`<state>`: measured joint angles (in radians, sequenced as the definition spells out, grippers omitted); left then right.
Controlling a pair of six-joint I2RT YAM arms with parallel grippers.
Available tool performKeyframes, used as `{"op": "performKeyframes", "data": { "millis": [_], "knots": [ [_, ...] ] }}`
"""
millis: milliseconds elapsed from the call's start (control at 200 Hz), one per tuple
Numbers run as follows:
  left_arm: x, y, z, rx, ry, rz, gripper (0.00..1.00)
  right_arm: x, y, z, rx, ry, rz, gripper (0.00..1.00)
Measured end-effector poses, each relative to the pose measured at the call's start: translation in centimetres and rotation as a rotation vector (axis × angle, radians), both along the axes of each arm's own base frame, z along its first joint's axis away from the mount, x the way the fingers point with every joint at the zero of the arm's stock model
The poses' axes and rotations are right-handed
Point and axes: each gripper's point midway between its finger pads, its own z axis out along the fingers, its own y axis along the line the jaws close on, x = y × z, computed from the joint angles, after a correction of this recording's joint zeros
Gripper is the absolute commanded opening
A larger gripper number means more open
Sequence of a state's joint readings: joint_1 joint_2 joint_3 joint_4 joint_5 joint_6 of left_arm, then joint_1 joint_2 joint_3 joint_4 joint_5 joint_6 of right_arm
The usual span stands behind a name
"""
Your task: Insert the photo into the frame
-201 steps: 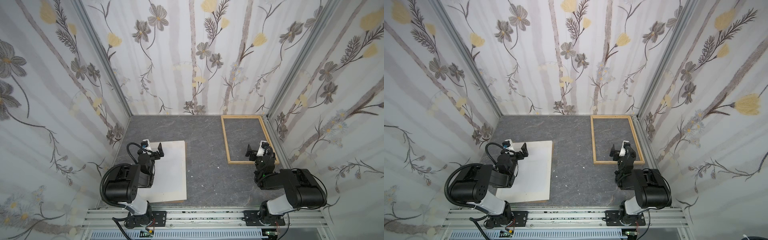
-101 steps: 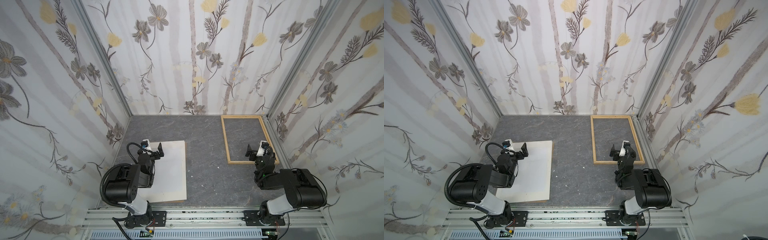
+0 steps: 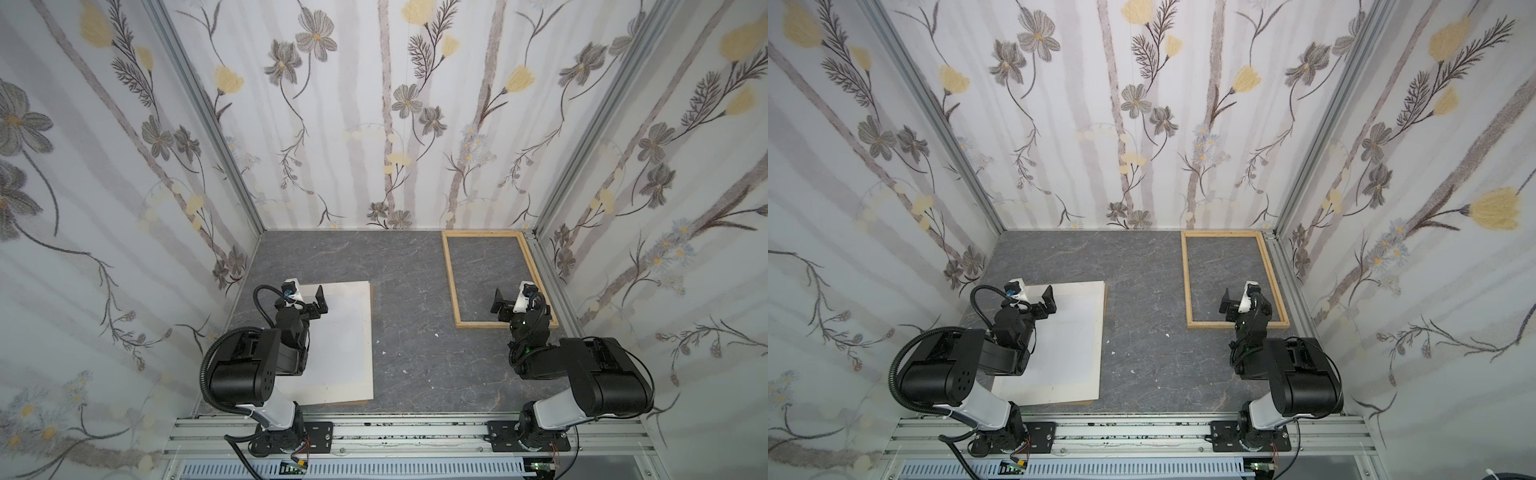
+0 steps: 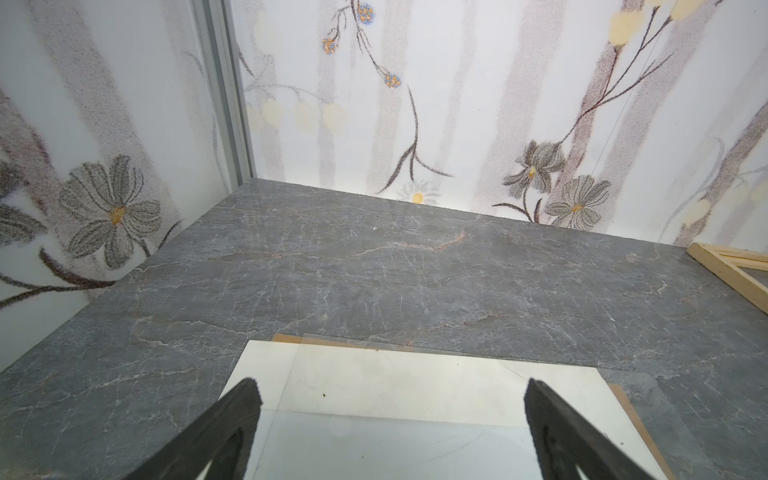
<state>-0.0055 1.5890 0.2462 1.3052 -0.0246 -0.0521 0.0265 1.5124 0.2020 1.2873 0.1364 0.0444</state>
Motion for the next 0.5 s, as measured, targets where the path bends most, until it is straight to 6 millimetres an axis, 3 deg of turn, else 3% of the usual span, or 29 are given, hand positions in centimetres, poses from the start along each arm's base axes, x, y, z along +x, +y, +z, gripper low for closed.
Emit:
{"op": "performKeyframes", "data": {
  "millis": [230, 305, 350, 400, 500],
  "knots": [
    [0.1, 0.1, 0.1, -0.001, -0.002, 0.003, 1.00, 0.0, 0.0, 0.0, 0.000, -0.001, 0.000, 1.00],
    [0.0, 0.4, 0.3, -0.002, 0.000, 0.023, 1.00, -0.2, 0.4, 0.9, -0.004, -0.007, 0.005, 1.00],
    [-0.2, 0.5, 1.1, 0.000, -0.008, 0.043, 1.00, -0.1, 1.1, 2.7, -0.012, -0.030, 0.022, 1.00],
    [0.1, 0.6, 2.8, 0.002, -0.024, 0.077, 1.00, 0.7, 1.9, 6.1, 0.001, -0.070, 0.039, 1.00],
    [2.0, 0.5, 8.7, -0.067, -0.093, 0.123, 1.00, 2.0, 1.4, 13.4, 0.138, -0.141, 0.003, 1.00]
  ]
}}
